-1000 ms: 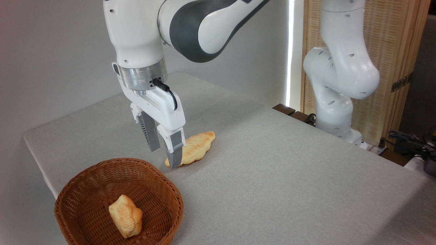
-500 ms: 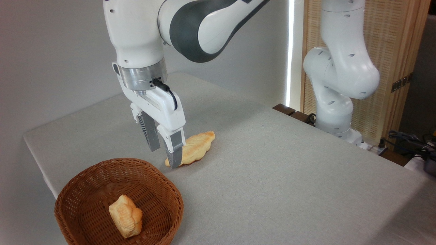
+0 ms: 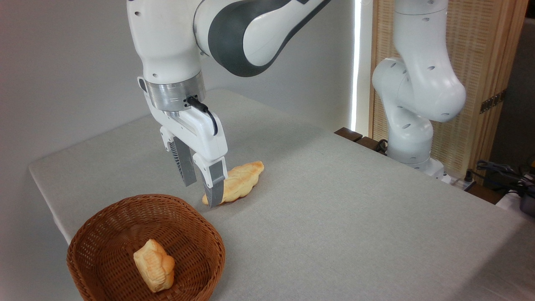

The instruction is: Put bread into the basket

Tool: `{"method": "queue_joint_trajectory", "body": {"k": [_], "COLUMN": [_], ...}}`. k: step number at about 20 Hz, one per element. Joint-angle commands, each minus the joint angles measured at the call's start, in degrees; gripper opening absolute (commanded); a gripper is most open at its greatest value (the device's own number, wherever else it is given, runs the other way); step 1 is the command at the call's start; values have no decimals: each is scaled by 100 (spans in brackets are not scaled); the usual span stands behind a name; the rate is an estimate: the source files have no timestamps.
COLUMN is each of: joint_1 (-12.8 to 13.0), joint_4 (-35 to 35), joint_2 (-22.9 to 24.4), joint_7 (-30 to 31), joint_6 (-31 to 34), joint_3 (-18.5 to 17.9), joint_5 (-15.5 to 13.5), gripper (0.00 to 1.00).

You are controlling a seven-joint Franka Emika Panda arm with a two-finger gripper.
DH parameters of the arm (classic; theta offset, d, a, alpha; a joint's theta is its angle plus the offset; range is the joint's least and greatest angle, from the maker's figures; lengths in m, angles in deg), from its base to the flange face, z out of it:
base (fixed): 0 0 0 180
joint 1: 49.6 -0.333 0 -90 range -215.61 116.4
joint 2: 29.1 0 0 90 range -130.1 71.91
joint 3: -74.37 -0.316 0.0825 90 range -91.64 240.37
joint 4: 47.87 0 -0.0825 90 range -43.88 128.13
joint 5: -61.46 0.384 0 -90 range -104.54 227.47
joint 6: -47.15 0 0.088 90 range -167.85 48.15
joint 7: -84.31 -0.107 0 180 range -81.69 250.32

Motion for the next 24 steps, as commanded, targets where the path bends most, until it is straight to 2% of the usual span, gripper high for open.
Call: {"method": "queue_joint_trajectory", "body": {"k": [1,12,15,21,24], "joint_1": [20,81,134,265,345], "joint_4": [-56,23,260,963,1025], "joint_2": [53,36,53,325,335], "joint_7": [46,125,423,520,757], "joint_6": [192,315,315,183,139], "joint_3": [-38,32,207,357,366], "joint_5": [55,2,-24,-51,-314], "gripper": [100,100,100,100,100]}}
